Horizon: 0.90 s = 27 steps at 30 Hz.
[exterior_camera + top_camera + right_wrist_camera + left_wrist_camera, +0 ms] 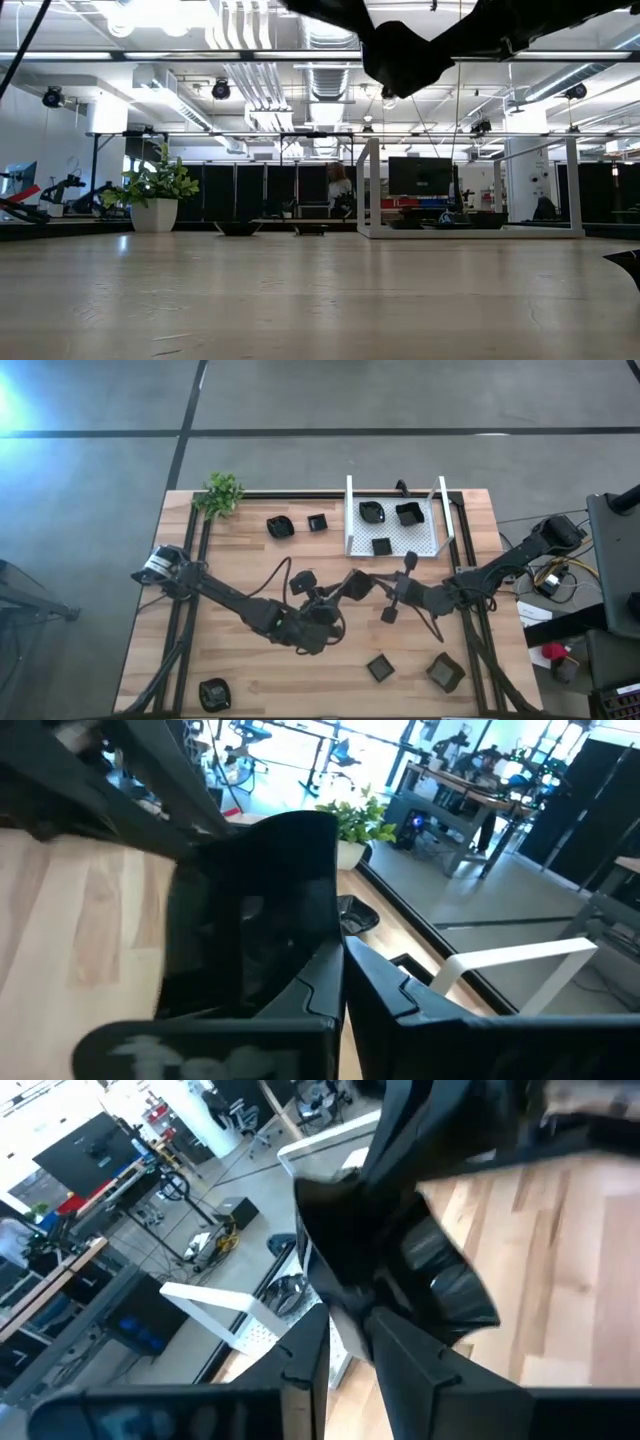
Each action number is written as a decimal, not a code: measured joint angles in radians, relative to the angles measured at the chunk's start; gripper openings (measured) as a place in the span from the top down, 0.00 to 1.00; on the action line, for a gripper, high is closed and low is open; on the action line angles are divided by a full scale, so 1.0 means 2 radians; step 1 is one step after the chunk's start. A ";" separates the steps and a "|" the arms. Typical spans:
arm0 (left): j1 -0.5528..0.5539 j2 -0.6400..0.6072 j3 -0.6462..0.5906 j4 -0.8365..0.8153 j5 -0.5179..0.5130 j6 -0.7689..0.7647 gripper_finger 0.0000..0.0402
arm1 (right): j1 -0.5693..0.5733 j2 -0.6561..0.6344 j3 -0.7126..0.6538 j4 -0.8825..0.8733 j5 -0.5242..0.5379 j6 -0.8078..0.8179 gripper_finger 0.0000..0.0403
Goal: Pick & Place Mini shaped plates
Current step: Stack the distorted square plate on top of the other distorted square plates on the shelf
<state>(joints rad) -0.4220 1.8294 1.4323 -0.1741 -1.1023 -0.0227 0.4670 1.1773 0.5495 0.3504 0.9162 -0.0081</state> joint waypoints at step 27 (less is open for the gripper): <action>-0.053 -0.001 0.019 0.001 -0.036 0.028 0.81 | -0.001 -0.004 0.000 -0.003 0.015 0.004 0.98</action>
<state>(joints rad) -0.5279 1.8278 1.4700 -0.1728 -1.1753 0.0330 0.4660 1.1690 0.5495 0.3439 0.9466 0.0002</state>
